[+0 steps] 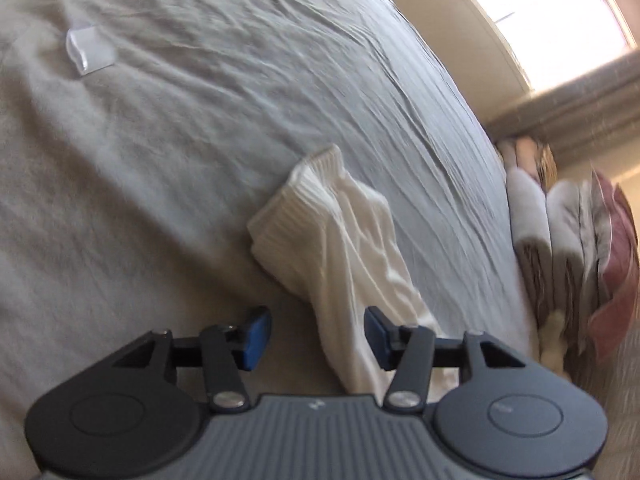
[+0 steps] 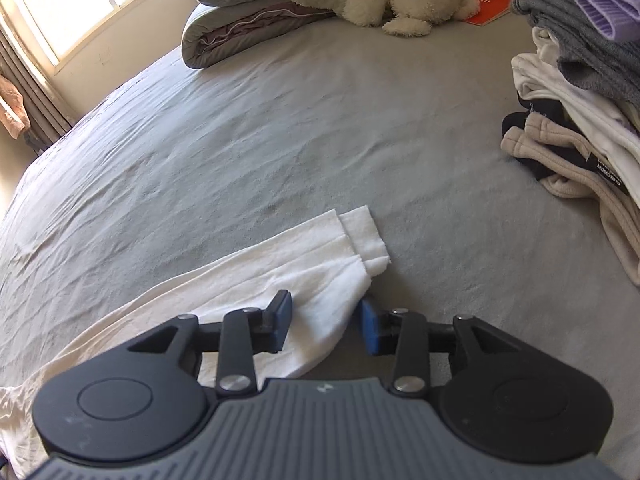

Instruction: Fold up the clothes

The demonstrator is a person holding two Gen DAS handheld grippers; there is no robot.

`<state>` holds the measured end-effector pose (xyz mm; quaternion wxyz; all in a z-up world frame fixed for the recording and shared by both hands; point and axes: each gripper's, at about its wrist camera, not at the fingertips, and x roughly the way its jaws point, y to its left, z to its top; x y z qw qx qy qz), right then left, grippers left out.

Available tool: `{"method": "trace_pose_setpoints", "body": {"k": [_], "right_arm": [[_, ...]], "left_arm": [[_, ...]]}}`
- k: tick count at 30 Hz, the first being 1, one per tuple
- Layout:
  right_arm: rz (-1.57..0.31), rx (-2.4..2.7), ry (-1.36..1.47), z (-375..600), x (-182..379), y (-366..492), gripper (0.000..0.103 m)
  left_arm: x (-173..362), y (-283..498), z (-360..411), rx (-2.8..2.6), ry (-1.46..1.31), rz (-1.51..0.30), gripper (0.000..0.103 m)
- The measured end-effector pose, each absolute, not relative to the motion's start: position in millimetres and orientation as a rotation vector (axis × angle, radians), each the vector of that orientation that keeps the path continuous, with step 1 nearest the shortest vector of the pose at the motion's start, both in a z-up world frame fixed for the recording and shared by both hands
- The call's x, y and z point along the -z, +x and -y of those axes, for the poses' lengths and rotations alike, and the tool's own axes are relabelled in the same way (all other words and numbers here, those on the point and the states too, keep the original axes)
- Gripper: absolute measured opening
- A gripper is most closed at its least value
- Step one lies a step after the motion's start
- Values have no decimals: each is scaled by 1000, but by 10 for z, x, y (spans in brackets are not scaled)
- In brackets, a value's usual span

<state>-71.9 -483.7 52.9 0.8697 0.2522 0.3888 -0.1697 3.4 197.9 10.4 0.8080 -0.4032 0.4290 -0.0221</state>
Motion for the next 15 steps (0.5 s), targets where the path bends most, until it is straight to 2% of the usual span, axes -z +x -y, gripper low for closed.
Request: {"method": "trace_pose_setpoints", "body": {"k": [1, 6, 7, 8, 10, 11, 15], "right_arm": [[-813, 357, 528, 4830, -526, -719, 41], [-808, 352, 525, 4830, -521, -730, 41], [-806, 352, 526, 4837, -520, -736, 41], [-805, 353, 527, 4842, -518, -741, 41], [-804, 355, 525, 4840, -516, -749, 41], [-803, 355, 523, 4837, -517, -749, 41], [-799, 353, 523, 4846, -518, -760, 41]], "left_arm": [[-84, 71, -2009, 37, -891, -902, 57], [-83, 233, -2044, -37, -911, -838, 58], [-85, 256, -2043, -55, -904, -826, 54], [-101, 266, -2030, -88, -879, -809, 42], [-106, 279, -2013, -136, -833, -785, 28], [-112, 276, -2009, -141, -828, -776, 24], [-208, 212, -2061, -100, -841, -703, 17]]}}
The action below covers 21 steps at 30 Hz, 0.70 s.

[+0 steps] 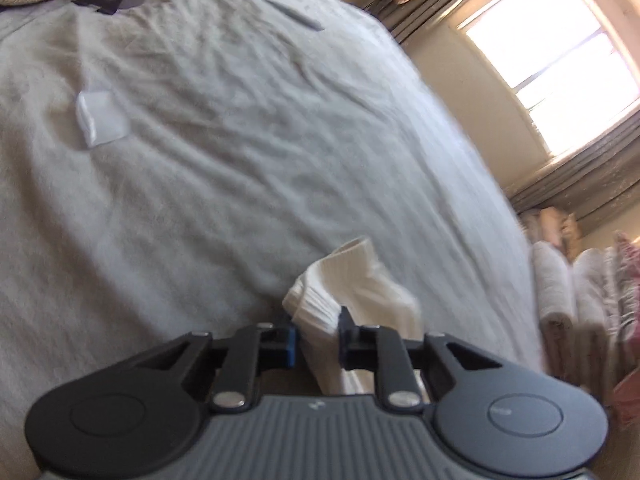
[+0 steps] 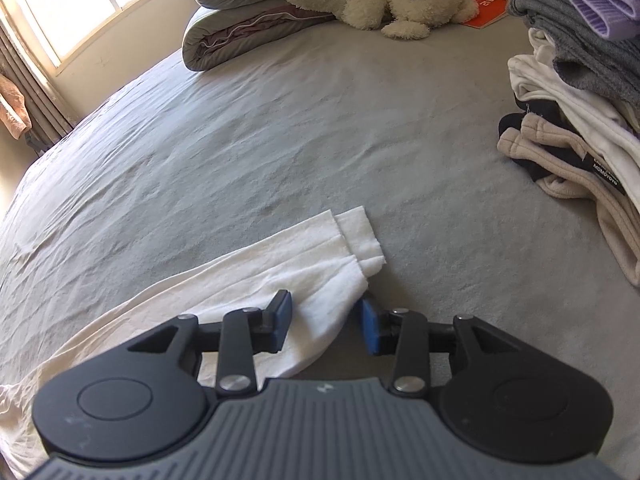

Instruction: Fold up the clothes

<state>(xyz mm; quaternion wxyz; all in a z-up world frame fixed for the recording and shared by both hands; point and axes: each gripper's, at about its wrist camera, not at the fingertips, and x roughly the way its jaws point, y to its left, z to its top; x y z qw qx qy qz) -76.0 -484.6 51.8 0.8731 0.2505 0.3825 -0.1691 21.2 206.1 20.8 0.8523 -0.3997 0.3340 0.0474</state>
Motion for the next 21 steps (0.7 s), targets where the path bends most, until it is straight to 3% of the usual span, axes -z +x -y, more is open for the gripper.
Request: {"method": "trace_pose_setpoints", "body": {"k": [4, 7, 12, 14, 21], "right_arm": [[-795, 366, 535, 4888, -510, -788, 41], [-795, 372, 539, 4910, -500, -788, 41], [-793, 382, 541, 4892, -501, -783, 41], [-791, 384, 545, 4903, -500, -792, 41], [-761, 440, 605, 5082, -515, -913, 43]], "left_arm": [[-568, 122, -2023, 52, -631, -597, 17], [-447, 130, -1932, 3, -457, -789, 18], [-289, 99, -2012, -47, -451, -832, 24], [-364, 64, -2055, -90, -455, -788, 38], [-558, -12, -2241, -235, -535, -679, 39]]}}
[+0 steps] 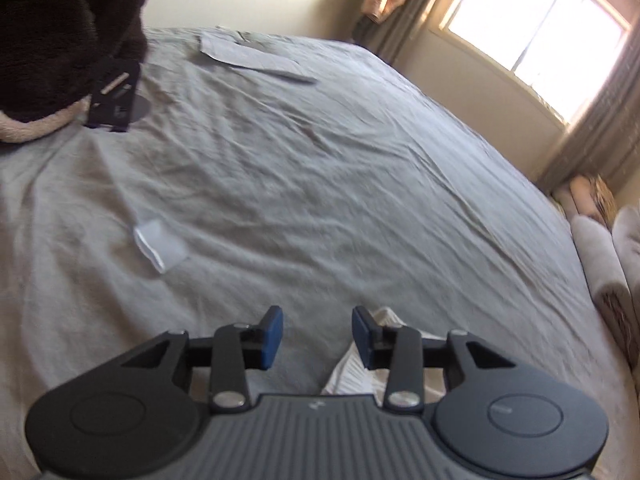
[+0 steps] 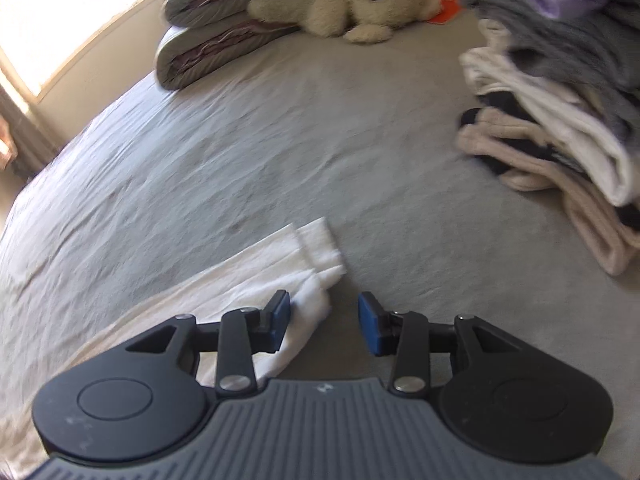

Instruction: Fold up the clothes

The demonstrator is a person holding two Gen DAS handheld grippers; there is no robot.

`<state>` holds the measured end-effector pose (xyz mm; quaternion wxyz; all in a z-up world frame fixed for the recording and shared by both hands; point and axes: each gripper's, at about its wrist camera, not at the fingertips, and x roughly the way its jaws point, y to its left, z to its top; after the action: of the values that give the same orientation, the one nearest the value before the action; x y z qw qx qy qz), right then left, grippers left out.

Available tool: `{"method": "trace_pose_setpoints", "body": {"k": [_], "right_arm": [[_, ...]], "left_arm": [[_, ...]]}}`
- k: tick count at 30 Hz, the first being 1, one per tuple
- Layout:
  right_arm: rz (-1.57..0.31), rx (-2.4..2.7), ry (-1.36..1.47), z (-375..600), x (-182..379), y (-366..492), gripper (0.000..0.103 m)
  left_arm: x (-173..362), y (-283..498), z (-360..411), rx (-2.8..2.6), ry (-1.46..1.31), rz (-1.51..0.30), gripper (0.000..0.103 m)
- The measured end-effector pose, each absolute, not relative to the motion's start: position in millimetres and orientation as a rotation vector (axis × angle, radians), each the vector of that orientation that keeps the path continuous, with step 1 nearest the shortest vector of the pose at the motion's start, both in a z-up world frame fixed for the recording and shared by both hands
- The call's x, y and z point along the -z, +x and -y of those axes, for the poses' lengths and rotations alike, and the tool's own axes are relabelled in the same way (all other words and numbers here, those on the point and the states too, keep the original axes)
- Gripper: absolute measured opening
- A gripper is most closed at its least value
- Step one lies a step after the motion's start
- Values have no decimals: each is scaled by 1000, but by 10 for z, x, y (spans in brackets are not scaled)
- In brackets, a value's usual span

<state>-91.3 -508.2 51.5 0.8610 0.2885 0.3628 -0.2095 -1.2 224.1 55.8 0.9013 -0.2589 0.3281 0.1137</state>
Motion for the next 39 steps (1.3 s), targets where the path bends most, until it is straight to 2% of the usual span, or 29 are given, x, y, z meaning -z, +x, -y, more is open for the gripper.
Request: {"method": "trace_pose_setpoints", "body": {"k": [4, 7, 15, 17, 19, 24, 26, 28, 30, 34, 39], "right_arm": [[-734, 468, 661, 5194, -492, -973, 45], [-726, 436, 685, 5175, -453, -951, 53], [-707, 392, 653, 5087, -423, -868, 55], [-717, 366, 606, 5013, -425, -831, 51], [-721, 347, 571, 4957, -421, -801, 9], [-644, 373, 585, 4932, -530, -840, 9], [-614, 368, 582, 4898, -604, -858, 9], [-614, 371, 566, 4866, -614, -844, 9], [-630, 386, 568, 4859, -567, -805, 9], [-590, 386, 564, 4812, -621, -809, 9], [-475, 298, 494, 4476, -966, -874, 9]], "left_arm": [[-702, -83, -1868, -87, -485, -648, 39], [-782, -150, -1435, 57, -389, -630, 41], [-587, -295, -277, 385, -139, -710, 43], [-488, -240, -172, 383, -115, -742, 47], [-349, -155, -102, 374, -109, -805, 49], [-302, -68, -147, 336, -133, -796, 50], [-369, -52, -220, 328, -157, -751, 55], [-321, 25, -266, 319, -190, -784, 58], [-190, 86, -252, 310, -195, -837, 58], [-263, 13, -164, 299, -117, -787, 58], [-372, 54, -484, 288, -298, -811, 58]]}}
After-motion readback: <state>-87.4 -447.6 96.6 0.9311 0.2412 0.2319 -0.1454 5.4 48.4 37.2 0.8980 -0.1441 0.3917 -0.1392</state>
